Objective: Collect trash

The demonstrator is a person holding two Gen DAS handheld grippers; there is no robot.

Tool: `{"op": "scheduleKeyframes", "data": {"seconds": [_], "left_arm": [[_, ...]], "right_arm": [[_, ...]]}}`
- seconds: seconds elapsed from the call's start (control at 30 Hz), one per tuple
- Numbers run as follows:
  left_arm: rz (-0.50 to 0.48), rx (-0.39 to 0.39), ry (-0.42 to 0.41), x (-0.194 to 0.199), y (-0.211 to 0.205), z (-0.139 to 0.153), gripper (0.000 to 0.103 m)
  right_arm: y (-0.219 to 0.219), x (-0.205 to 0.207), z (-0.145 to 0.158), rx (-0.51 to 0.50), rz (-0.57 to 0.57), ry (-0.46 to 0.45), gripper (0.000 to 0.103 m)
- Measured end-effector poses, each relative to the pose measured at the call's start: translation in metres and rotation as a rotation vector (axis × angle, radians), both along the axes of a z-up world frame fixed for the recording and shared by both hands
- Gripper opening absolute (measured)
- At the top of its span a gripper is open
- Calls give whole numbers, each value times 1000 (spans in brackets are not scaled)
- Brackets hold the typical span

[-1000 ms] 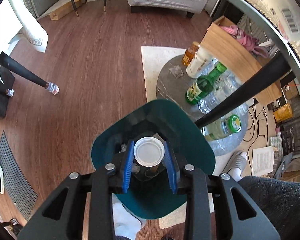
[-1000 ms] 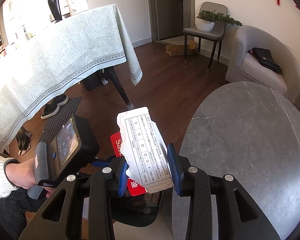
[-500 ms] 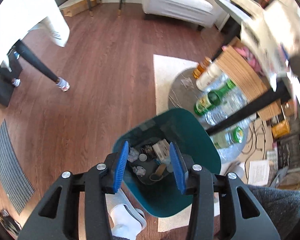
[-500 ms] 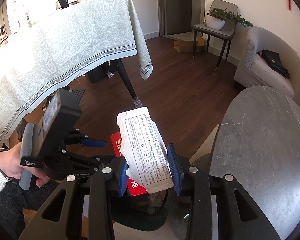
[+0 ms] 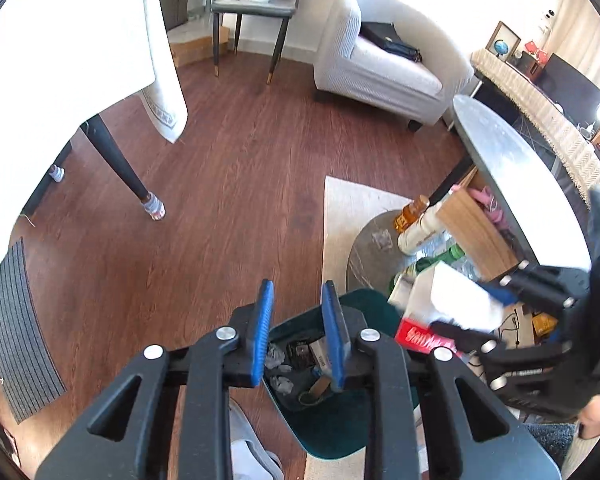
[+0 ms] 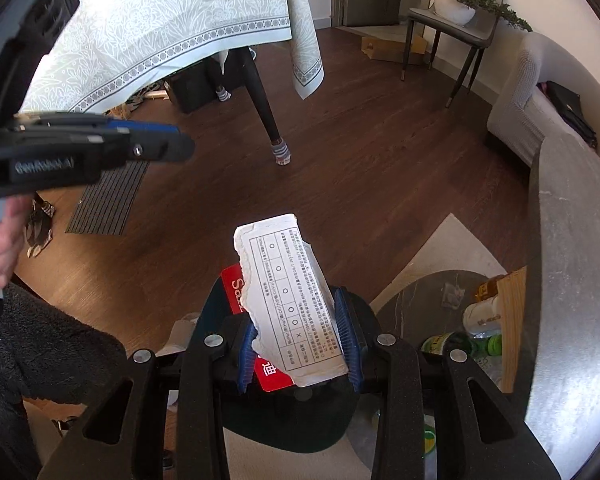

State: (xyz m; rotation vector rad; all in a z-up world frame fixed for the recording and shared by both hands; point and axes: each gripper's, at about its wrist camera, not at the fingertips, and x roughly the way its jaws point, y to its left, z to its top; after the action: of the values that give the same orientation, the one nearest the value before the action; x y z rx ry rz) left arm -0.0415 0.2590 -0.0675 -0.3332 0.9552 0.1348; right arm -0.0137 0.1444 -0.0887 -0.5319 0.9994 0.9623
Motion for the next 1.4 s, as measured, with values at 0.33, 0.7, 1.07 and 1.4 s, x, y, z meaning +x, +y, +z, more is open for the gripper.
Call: {"op": "scheduleKeyframes", "data": {"seconds": [0.33,0.7,1.07,1.4], "left_arm": [[-12,5,-99,-2,-13,39,22],[-29,4,-176,0,-32,71,22],[-38,103,-256,-4,-65,104,35],[-24,141,-291,-18,-111,99,74]], "right_arm": [[9,-17,-45,-141,51,16,37],[-11,-27,-35,-85,85,14,55],[-62,-30,76,146,-28,-167,48],[-181,-30,115,259,-283,-260,85]]}}
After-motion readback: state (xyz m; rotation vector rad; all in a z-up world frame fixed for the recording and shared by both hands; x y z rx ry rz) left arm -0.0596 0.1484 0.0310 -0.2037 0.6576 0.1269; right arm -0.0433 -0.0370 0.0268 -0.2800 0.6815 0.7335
